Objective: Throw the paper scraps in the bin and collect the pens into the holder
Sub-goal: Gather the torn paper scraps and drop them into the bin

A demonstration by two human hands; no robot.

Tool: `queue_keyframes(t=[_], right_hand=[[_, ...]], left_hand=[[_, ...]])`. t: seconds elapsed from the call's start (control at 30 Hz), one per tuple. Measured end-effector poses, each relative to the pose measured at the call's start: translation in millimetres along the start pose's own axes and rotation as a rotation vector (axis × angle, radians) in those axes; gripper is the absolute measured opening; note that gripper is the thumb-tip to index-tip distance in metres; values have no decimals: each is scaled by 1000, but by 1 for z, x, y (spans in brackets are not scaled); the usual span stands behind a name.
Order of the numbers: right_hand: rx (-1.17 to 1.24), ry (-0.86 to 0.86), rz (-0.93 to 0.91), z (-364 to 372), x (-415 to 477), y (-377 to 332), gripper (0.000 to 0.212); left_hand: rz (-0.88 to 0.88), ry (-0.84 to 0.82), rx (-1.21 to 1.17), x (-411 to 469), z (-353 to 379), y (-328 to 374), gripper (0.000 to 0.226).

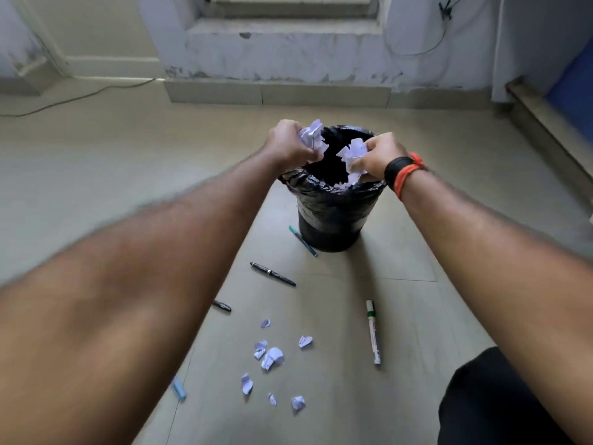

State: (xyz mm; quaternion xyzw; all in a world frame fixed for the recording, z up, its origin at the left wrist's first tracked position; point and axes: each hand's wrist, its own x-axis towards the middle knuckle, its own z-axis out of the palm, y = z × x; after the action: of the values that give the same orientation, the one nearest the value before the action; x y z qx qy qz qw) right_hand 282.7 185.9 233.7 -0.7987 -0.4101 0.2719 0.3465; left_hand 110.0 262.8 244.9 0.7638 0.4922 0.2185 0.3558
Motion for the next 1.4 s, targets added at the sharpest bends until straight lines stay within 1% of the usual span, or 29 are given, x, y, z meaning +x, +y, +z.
queue_keyframes(t=[0.07, 0.1, 0.13, 0.17, 0.23, 0.33, 0.4, 0.47, 0.53, 0.63, 0.73, 0.8, 0.87, 0.93, 1.03, 1.1, 1.17, 1.2, 1.27, 1.33, 1.4], right_hand=[[67, 37, 94, -2, 11, -1, 22], [142, 43, 143, -3, 15, -1, 25], [239, 44, 188, -4, 18, -1, 28], [332, 50, 213, -5, 19, -1, 29], [443, 53, 221, -4, 18, 1, 25], [533, 78, 220, 0, 19, 8, 30], [577, 63, 213, 4, 19, 12, 33], [584, 46, 193, 8, 18, 13, 34], [536, 45, 158, 13, 19, 17, 32], [521, 118, 143, 18, 13, 25, 26], [560, 198, 143, 23, -10, 32, 26], [609, 156, 132, 36, -32, 38, 24], [615, 58, 126, 52, -55, 46, 20], [574, -75, 148, 73, -73, 60, 17], [388, -218, 201, 113, -95, 95, 20], [186, -280, 194, 137, -110, 118, 20], [-78, -378, 140, 153, -124, 136, 17], [-209, -433, 100, 159, -130, 143, 20], [-399, -506, 43, 169, -141, 153, 27], [-487, -553, 22, 179, -146, 163, 36], [-540, -615, 3, 186, -152, 172, 42]], left_hand=[[-15, -14, -26, 11, 11, 5, 49], [-13, -21, -14, 13, 15, 7, 58], [2, -26, -4, 15, 17, 10, 63], [25, -27, 2, 17, 19, 11, 63], [64, -11, 26, 15, 19, 10, 59], [96, 0, 57, 8, 14, -2, 55], [96, -2, 52, 3, 11, -15, 53], [85, 3, 49, -2, 9, -29, 53], [75, 0, 64, -9, 7, -40, 53], [59, -12, 63, -22, 5, -50, 53], [37, -5, 46, -38, 12, -63, 49], [-1, -3, 35, -54, 22, -76, 47], [-53, -16, 5, -72, 33, -92, 47], [-128, -36, -1, -92, 44, -116, 47], [-248, -96, 38, -126, 59, -159, 44], [-329, -126, 58, -148, 69, -186, 37], [-405, -146, 70, -169, 79, -205, 30], [-424, -162, 93, -179, 85, -213, 28], [-376, -224, 214, -197, 96, -224, 32], [-247, -319, 358, -211, 104, -232, 49], [-156, -406, 406, -220, 110, -237, 68]])
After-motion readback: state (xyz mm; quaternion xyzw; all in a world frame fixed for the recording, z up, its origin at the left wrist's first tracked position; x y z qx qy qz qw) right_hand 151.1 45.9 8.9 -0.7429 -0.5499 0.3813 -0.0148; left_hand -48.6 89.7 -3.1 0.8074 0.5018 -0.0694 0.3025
